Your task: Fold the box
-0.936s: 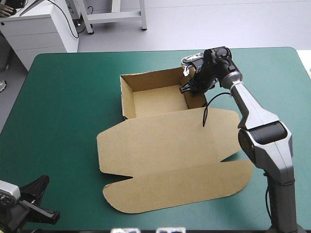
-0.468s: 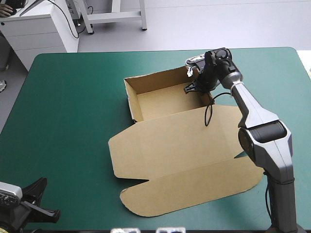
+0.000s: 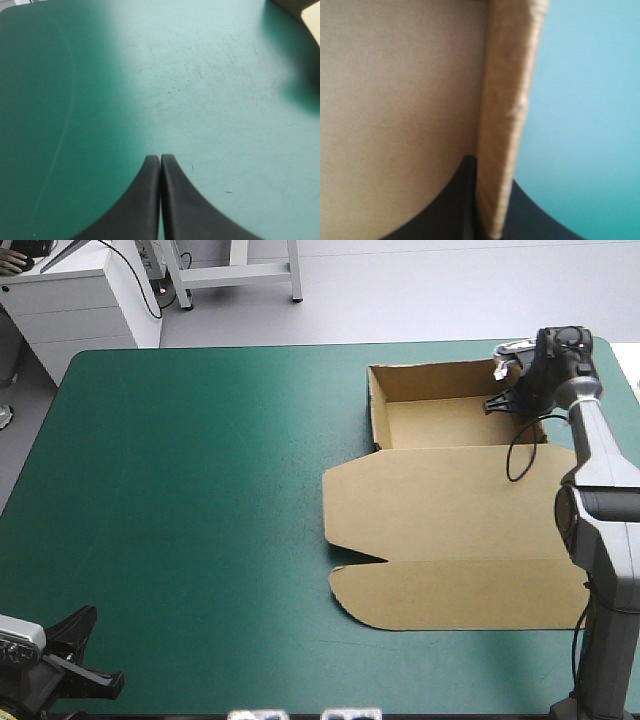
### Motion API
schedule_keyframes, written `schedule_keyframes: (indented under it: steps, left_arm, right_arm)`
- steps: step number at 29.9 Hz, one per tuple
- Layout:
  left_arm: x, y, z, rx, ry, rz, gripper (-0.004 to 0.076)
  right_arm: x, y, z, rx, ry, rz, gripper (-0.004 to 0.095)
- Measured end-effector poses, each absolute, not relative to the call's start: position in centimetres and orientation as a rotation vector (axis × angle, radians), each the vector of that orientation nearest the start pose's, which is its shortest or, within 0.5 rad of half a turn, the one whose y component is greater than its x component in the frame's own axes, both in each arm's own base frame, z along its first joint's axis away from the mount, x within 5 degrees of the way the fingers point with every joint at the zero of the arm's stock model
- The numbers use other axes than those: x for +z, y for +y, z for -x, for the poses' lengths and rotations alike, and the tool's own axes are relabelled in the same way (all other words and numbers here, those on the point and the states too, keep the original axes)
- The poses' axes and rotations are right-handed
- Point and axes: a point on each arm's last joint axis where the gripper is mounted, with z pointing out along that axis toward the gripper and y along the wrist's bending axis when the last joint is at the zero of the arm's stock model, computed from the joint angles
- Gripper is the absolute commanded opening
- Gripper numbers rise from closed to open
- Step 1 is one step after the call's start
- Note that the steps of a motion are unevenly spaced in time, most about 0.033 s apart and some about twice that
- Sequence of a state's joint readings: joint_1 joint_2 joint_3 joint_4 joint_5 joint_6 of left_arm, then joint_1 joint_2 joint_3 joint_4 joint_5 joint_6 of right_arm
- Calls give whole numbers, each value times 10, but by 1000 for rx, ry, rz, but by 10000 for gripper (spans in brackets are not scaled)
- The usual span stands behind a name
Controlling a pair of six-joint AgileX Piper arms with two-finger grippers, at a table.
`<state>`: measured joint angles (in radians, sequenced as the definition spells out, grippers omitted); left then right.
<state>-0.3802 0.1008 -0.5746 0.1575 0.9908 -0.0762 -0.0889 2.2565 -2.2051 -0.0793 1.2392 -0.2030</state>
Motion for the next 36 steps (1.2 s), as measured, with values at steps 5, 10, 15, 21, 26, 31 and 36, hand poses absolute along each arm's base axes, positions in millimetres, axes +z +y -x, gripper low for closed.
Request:
schedule_keyframes:
  steps: [5,10,15,21,26,31,36]
  left_arm:
    - [305,9,-10,-107,1969,-303,-8]
    - [305,9,-10,-107,1969,-303,-8]
    - [305,9,-10,-107,1969,-303,-8]
    - [304,9,-10,-107,1970,-304,-8]
    - [304,9,-10,-107,1970,-304,-8]
    - [304,9,-10,-107,1970,-304,-8]
    - [304,9,-10,-107,1970,-304,-8]
  right_arm:
    - [264,-118,-477,-270,2797,75,-20]
    - [264,-171,-461,-309,2812,-5,-20]
    - [263,-203,-447,-327,2822,-83,5]
    - [266,-204,-447,-343,2816,6,380]
    - [281,-203,-450,-387,2769,39,560]
    - [303,-204,-452,-427,2694,3,560]
    - [335,-200,-442,-439,2620,-72,556]
